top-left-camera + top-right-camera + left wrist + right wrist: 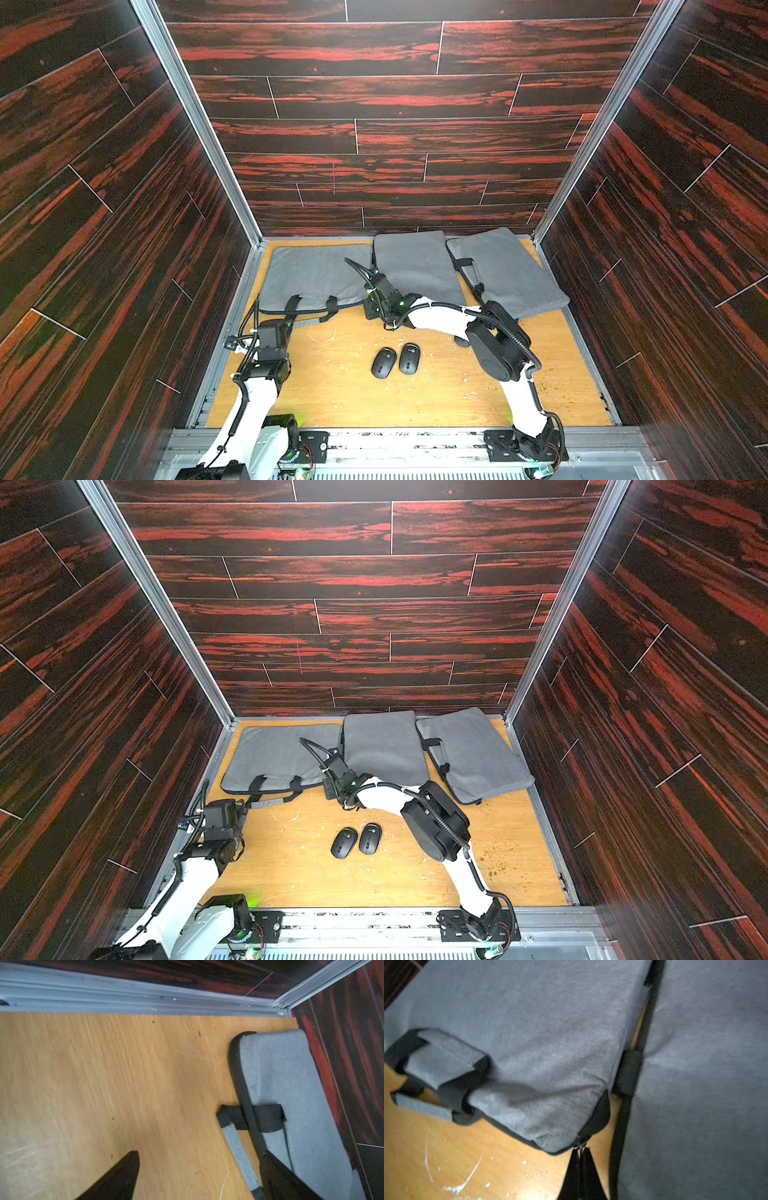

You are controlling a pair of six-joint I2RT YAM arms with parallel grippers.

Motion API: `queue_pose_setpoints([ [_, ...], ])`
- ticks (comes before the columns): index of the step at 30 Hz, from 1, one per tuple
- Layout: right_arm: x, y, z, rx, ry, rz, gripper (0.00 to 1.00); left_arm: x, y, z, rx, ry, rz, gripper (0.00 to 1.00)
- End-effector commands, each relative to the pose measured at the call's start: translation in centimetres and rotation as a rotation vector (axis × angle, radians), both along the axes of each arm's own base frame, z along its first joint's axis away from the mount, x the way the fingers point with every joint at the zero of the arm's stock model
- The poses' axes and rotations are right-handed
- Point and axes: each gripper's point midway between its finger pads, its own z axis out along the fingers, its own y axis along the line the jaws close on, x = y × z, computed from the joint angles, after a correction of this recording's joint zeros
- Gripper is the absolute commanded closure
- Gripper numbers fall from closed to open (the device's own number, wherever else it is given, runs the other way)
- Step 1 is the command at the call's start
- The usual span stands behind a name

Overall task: Put the mouse into the laptop bag
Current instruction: Unzip the zipper on the zippered laptop bag.

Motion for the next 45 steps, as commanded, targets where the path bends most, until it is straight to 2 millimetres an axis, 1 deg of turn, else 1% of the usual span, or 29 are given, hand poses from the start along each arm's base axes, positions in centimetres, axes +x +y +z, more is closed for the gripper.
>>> queue_pose_setpoints([
  [1,-1.4,2.2,3.8,0.046,-0.059,0.068,1.0,-1.1,1.1,0.4,0.045,-0.016,0.051,0.05],
  [3,-2.0,3.0,4.3,0.053,-0.068,0.093,1.0,-1.6,1.5,0.7,0.061,-0.015,0.071,0.04],
  [5,-2.0,3.3,5.1,0.061,-0.073,0.096,1.0,-2.1,1.8,0.8,0.069,0.013,0.085,0.04],
  [8,-1.2,3.1,6.5,0.049,-0.114,0.075,1.0,-2.6,2.2,0.5,0.058,0.04,0.099,0.04],
  [14,0.2,2.8,10.1,0.012,-0.205,0.05,1.0,-2.7,2.5,-0.6,0.007,0.041,0.105,0.04],
  [17,0.7,1.5,10.9,0.001,-0.228,0.027,1.0,-2.6,2.6,-0.7,0.0,0.043,0.1,0.03],
  [23,1.8,-2.4,11.8,0.034,-0.225,-0.036,1.0,-2.1,2.5,-1.4,-0.034,0.044,0.086,0.03],
  [26,2.1,-4.1,11.5,0.045,-0.217,-0.068,1.0,-2.1,2.7,-1.8,-0.045,0.067,0.095,0.03],
  [28,2.0,-4.9,10.8,0.056,-0.197,-0.074,1.0,-2.3,3.0,-2.1,-0.05,0.087,0.107,0.02],
  [31,2.4,-5.9,8.9,0.05,-0.163,-0.099,1.0,-2.2,3.2,-2.4,-0.057,0.1,0.106,0.02],
  [33,3.0,-6.9,7.5,0.042,-0.137,-0.127,1.0,-2.0,3.3,-2.6,-0.065,0.102,0.097,0.02],
  [35,3.8,-7.9,6.6,0.043,-0.118,-0.159,1.0,-1.6,3.2,-2.7,-0.074,0.096,0.078,0.02],
  [38,5.1,-9.5,5.8,0.053,-0.09,-0.204,1.0,-0.7,2.7,-3.1,-0.099,0.079,0.042,0.02],
  [40,5.5,-9.6,5.3,0.068,-0.069,-0.196,1.0,0.1,2.2,-3.6,-0.123,0.068,0.014,0.03],
  [45,6.1,-9.1,4.3,0.048,-0.056,-0.187,1.0,2.1,1.1,-5.2,-0.196,0.073,-0.056,0.04],
])
